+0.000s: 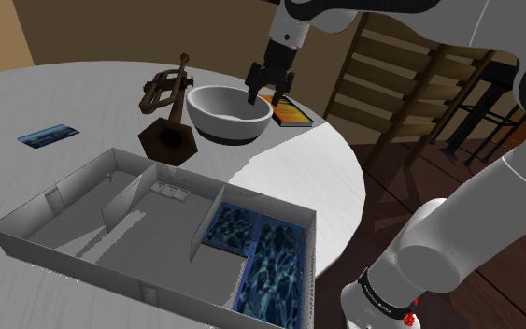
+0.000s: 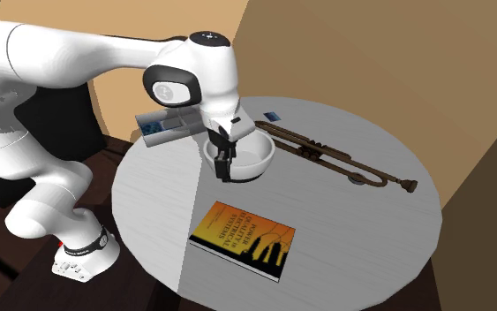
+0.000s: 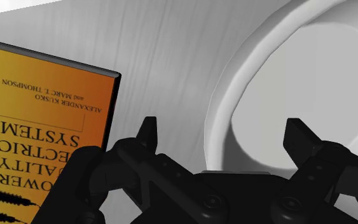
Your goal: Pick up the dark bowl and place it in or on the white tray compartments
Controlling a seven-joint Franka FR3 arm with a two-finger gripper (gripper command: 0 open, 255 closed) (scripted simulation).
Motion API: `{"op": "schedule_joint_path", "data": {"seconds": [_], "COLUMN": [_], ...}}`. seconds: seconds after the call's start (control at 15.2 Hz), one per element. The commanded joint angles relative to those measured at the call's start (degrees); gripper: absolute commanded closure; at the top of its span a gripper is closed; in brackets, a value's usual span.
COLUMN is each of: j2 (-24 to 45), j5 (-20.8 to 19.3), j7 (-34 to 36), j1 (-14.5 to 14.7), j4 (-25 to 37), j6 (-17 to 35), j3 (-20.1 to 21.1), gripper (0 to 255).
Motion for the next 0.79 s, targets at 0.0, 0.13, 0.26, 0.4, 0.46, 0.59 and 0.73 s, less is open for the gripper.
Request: {"op": "schedule_joint_path", "data": {"seconds": [0.0, 0.13, 0.26, 0.4, 0.46, 0.59, 0.73], "j2": [0.07, 0.07, 0.07, 0.07, 0.07, 0.07, 0.07], "j5": [0.02, 0.02, 0.02, 0.02, 0.02, 0.02, 0.02], "j7": [-0.05, -0.05, -0.05, -0.05, -0.05, -0.05, -0.05], "j1": [0.02, 0.02, 0.02, 0.02, 0.02, 0.02, 0.02], "j4": [-0.55, -0.55, -0.55, -0.55, -0.54, -0.54, -0.54], "j6": [0.65, 0.65, 0.65, 0.65, 0.64, 0.64, 0.64], "j3": [0.03, 0.03, 0.03, 0.03, 0.03, 0.03, 0.03], "gripper": [0, 0, 0, 0, 0, 255, 255]}}
